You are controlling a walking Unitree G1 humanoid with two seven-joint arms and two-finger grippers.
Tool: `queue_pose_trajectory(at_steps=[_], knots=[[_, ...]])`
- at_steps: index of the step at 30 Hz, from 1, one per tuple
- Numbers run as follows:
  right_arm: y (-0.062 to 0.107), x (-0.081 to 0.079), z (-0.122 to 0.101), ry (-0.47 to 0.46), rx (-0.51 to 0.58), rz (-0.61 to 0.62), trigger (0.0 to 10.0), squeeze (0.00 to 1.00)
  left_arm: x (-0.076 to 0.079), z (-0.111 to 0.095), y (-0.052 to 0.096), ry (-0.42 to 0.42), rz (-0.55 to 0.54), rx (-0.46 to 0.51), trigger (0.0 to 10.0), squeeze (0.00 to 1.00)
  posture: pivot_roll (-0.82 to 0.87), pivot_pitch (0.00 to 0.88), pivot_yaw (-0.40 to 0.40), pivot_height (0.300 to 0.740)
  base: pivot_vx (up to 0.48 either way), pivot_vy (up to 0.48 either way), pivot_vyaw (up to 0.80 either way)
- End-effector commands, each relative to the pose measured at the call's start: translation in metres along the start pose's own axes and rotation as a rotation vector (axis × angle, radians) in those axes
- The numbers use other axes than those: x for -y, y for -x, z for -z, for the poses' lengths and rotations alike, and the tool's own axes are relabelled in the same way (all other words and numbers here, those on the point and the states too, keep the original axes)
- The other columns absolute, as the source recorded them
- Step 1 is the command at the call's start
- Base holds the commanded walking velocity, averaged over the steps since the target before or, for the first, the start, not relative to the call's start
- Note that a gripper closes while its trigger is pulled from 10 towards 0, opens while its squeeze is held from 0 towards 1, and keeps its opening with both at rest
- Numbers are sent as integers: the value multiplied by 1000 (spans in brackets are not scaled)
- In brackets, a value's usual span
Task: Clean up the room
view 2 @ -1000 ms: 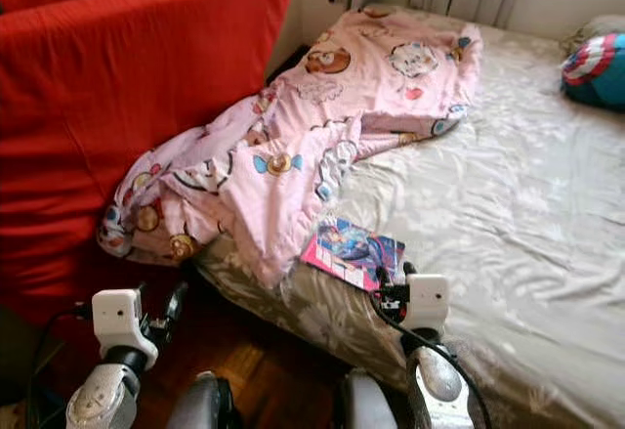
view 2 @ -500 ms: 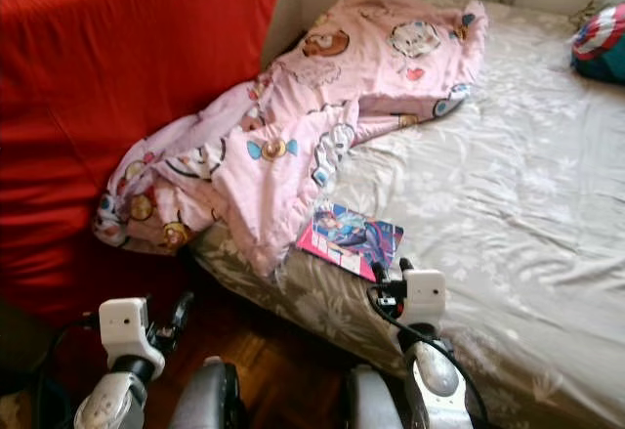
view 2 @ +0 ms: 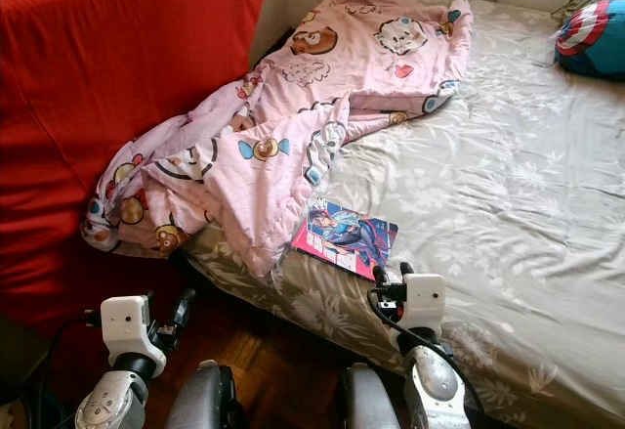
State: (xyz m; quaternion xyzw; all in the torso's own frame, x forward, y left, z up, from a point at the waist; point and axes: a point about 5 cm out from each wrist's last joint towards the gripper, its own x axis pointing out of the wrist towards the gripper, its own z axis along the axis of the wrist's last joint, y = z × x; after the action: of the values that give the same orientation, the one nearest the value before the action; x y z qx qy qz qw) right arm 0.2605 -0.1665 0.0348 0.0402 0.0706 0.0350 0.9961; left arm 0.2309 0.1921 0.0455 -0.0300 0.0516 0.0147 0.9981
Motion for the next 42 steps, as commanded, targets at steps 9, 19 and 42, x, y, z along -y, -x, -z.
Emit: queue_pose_trajectory(at_steps=[9, 19, 42], knots=[[2, -1, 6, -3, -26, 9, 10000, 0, 1, 0, 2, 7, 4, -5, 10000, 0, -135, 202, 16, 636, 310, 0, 0], [0, 0, 10, 0, -40, 26, 10000, 0, 0, 0, 2, 8, -1, -3, 10000, 0, -130, 205, 17, 636, 85, 0, 0], [-22, 50, 34, -59, -324, 272, 10000, 1000, 3, -4, 3, -6, 22, -7, 10000, 0, -84, 262, 59, 636, 0, 0, 0]])
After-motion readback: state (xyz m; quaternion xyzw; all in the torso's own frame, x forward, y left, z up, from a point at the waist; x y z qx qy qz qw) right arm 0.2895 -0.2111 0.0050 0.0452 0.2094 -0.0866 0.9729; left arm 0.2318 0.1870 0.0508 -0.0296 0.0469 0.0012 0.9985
